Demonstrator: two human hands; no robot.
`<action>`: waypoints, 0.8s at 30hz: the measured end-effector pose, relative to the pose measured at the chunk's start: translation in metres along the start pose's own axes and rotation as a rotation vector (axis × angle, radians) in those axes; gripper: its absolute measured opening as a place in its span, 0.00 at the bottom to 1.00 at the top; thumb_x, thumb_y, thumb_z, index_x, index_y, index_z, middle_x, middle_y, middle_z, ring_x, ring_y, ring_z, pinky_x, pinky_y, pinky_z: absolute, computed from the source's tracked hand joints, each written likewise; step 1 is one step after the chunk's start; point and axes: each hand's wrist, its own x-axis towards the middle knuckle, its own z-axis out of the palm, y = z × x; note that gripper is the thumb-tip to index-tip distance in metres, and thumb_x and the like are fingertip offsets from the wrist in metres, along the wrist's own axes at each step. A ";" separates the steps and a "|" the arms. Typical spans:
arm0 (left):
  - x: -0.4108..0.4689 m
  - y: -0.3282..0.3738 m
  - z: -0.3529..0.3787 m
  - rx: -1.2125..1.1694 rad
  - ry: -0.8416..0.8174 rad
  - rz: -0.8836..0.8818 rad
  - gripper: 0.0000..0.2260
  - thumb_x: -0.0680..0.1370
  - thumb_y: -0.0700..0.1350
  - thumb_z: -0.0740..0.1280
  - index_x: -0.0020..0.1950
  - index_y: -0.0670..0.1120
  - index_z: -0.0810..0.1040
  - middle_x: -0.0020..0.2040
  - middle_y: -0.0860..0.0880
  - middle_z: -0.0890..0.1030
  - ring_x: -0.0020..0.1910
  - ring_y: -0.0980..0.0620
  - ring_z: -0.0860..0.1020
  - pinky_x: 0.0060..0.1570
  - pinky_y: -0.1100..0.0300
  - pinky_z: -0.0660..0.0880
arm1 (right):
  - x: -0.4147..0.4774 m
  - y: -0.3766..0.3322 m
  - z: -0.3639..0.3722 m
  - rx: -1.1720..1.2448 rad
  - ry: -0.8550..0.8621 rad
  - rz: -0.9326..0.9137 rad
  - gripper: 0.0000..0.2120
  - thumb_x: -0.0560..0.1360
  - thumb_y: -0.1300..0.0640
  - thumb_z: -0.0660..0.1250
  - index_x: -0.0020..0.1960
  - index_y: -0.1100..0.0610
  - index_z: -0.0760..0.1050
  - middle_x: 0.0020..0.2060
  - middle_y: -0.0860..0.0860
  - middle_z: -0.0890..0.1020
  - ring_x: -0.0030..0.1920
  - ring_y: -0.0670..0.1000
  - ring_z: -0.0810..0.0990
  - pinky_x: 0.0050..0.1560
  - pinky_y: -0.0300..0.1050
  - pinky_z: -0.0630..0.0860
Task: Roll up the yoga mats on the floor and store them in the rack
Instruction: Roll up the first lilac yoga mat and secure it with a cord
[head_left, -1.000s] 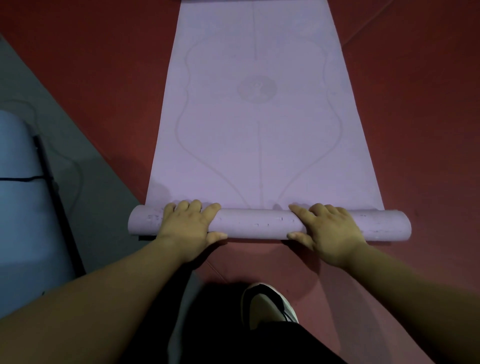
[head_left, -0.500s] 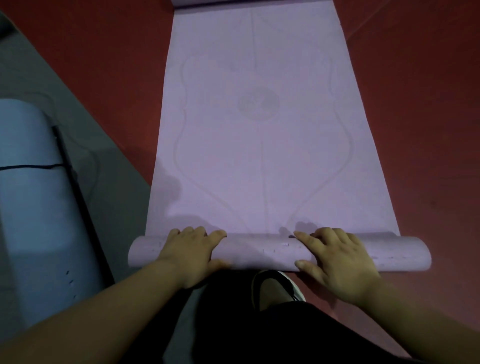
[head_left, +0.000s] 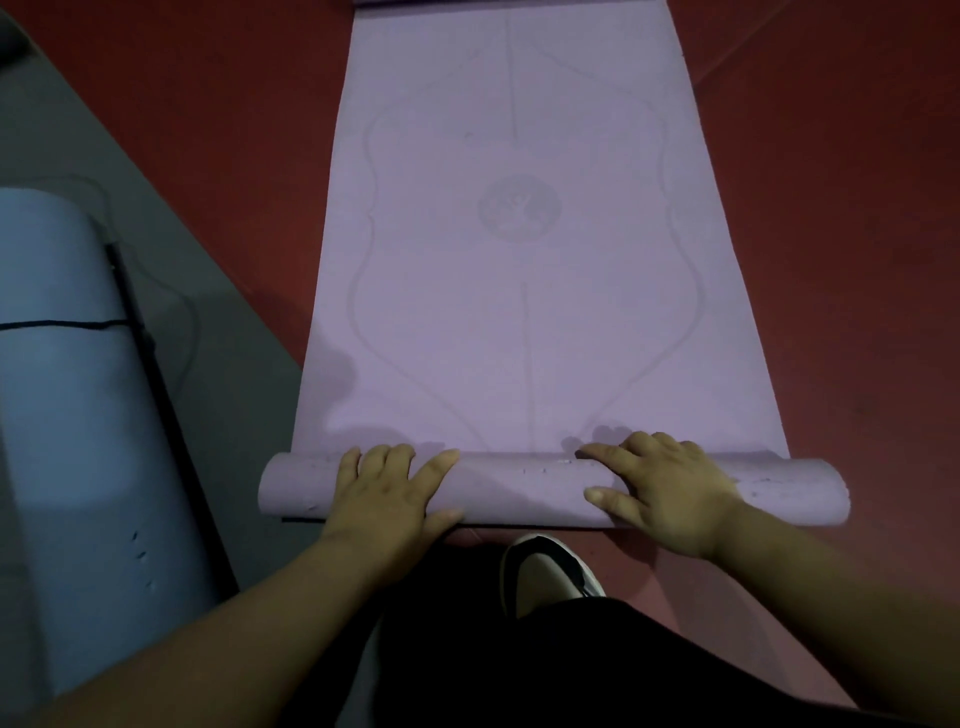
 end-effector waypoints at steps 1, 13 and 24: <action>0.005 -0.002 -0.006 0.014 -0.050 -0.002 0.36 0.73 0.73 0.44 0.79 0.63 0.60 0.67 0.47 0.73 0.65 0.42 0.71 0.71 0.39 0.59 | -0.004 -0.004 0.004 -0.002 0.098 0.025 0.39 0.73 0.22 0.37 0.76 0.35 0.64 0.57 0.45 0.75 0.59 0.53 0.75 0.60 0.52 0.71; 0.009 -0.003 -0.018 -0.013 -0.078 -0.045 0.36 0.74 0.73 0.45 0.81 0.62 0.55 0.70 0.45 0.69 0.71 0.40 0.67 0.74 0.34 0.53 | 0.001 -0.006 0.013 -0.033 0.133 0.055 0.37 0.75 0.22 0.43 0.76 0.38 0.65 0.59 0.47 0.76 0.60 0.55 0.76 0.64 0.56 0.67; 0.023 -0.012 -0.013 0.008 -0.011 -0.027 0.37 0.73 0.75 0.45 0.77 0.60 0.66 0.65 0.46 0.76 0.66 0.41 0.72 0.69 0.38 0.56 | 0.014 -0.002 -0.005 -0.013 0.155 0.052 0.37 0.73 0.23 0.45 0.77 0.38 0.64 0.59 0.48 0.75 0.60 0.56 0.74 0.63 0.55 0.69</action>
